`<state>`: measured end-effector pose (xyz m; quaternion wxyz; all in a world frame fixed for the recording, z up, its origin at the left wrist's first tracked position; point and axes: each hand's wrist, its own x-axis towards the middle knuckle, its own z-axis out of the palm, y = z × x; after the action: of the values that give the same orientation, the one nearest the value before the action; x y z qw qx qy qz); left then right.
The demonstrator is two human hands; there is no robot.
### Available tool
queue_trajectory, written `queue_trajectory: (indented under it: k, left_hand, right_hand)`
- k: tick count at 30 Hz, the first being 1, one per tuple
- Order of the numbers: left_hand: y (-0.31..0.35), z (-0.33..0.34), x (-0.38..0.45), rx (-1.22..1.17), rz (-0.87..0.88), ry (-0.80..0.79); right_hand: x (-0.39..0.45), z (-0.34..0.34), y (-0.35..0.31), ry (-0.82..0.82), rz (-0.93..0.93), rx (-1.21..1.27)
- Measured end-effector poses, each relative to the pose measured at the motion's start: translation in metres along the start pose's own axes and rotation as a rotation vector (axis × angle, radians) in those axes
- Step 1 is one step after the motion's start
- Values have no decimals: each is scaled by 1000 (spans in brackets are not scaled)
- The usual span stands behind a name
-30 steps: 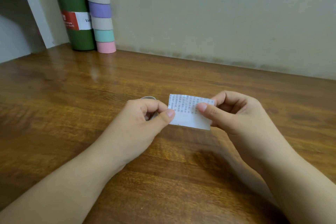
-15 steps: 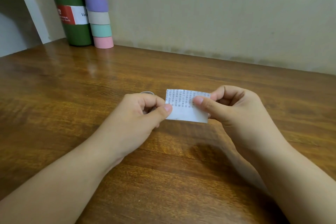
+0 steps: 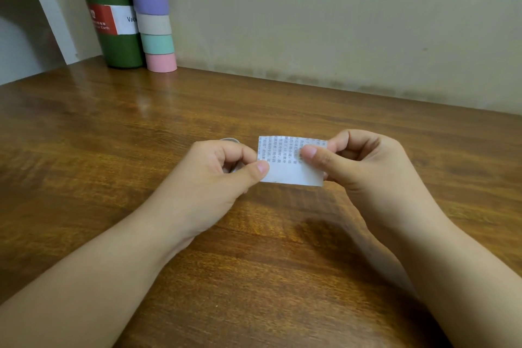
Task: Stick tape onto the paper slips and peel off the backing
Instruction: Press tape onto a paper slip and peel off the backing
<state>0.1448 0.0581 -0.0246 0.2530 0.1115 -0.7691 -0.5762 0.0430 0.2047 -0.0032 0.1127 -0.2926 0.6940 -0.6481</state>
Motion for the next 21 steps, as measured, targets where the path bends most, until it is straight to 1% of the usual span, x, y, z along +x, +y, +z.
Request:
queue_trajectory:
  k: [6, 21]
  left_hand:
    - [2, 0, -1, 3, -3, 5]
    - [4, 0, -1, -28, -62, 17]
  right_hand:
    - [1, 0, 0, 0, -2, -9]
    - [3, -1, 3, -1, 53, 134]
